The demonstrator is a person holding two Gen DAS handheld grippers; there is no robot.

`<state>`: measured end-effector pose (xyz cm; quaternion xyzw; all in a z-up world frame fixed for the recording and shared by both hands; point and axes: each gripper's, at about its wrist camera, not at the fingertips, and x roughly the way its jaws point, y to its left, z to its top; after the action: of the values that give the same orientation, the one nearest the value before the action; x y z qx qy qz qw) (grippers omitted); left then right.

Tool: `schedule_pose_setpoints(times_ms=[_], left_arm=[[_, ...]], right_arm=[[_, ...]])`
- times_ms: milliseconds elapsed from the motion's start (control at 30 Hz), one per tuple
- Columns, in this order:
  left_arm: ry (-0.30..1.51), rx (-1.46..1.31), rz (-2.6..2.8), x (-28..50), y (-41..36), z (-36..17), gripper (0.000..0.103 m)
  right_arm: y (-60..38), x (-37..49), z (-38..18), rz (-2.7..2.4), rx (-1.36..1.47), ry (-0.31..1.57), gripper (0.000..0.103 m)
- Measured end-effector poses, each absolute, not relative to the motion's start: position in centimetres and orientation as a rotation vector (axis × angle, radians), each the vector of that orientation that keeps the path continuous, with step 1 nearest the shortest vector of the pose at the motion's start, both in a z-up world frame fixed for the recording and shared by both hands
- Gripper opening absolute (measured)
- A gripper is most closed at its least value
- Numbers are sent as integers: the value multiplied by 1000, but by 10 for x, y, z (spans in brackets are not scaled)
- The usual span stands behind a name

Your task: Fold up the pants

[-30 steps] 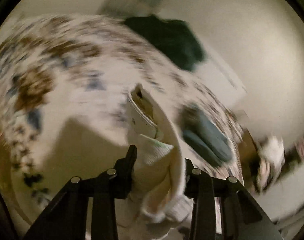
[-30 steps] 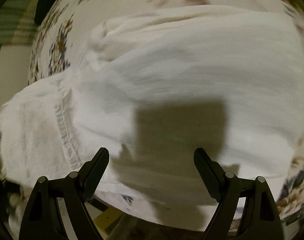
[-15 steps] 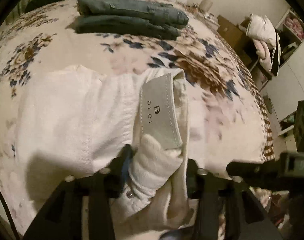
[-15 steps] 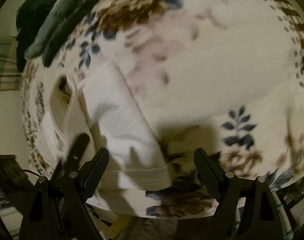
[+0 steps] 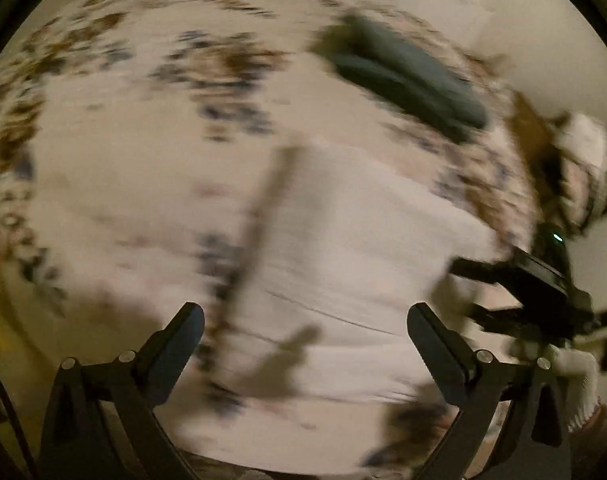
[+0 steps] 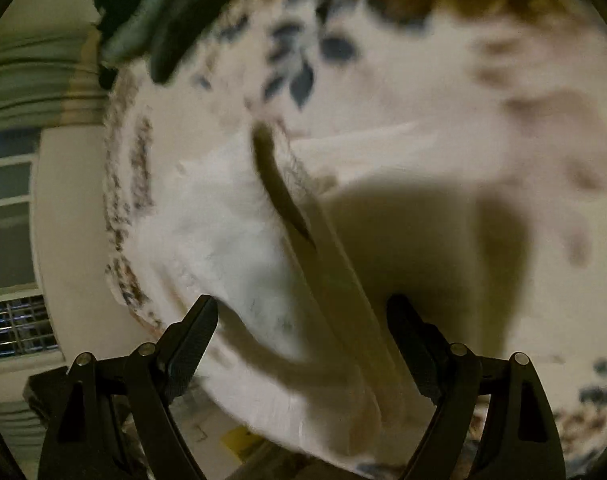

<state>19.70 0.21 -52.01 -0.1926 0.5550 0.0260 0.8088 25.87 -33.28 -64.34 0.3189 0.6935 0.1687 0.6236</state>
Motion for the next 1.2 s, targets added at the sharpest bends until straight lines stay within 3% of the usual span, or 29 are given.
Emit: schedule_pose_setpoints(times_ms=[33,67,167,300,433,500,533,600,667,733,767,800,833,1000,1133,1167,1200], left_arm=[[1192,-420,81,200,13,-525,103],[1193,-430,103,202,23,-530,103],[1180,-442,128,208,39,-531,103],[1167,-466,85,228,28,-529,103],[1193,-496,-15,257,5,-538,103],[1219,-511,-69,277,-9,-547,103],[1233,-507,-90,289,-15,-551,103],[1247,-491,-137,310,-26,-556,103],[1267,-438,-175,335,-37,-563,103],[1288,-376,-230,359,-51,-570,103],[1318,-354,-264,371,-58,-575,103],[1346,-348,-293,379,-63,-581,103],[1366,-343,-299,383,-64,-584,103],[1340,-413,-320,382,-46,-564,103],[1352,-499,-300,369,-33,-569,103],[1370,-510,-294,367,-33,-574,103],[1389,-537,-301,364,-35,-581,103]], right_arm=[[-328,260,-643,387,740,1565,72],[-325,260,-637,402,738,1533,22],[-331,247,-607,401,721,1483,15],[-375,217,-571,265,689,1431,14],[-422,196,-601,151,723,1526,20],[-434,197,-628,137,787,1633,45],[-438,199,-631,128,796,1629,51],[-446,205,-627,133,816,1574,74],[-450,213,-628,149,854,1527,80],[-443,223,-643,182,880,1546,80],[-443,227,-648,188,890,1546,75],[-436,233,-652,210,898,1524,39],[-434,237,-646,211,867,1496,12],[-438,251,-583,162,715,1301,10],[-444,268,-616,155,726,1416,11],[-447,270,-629,154,765,1461,20],[-452,269,-634,146,782,1479,38]])
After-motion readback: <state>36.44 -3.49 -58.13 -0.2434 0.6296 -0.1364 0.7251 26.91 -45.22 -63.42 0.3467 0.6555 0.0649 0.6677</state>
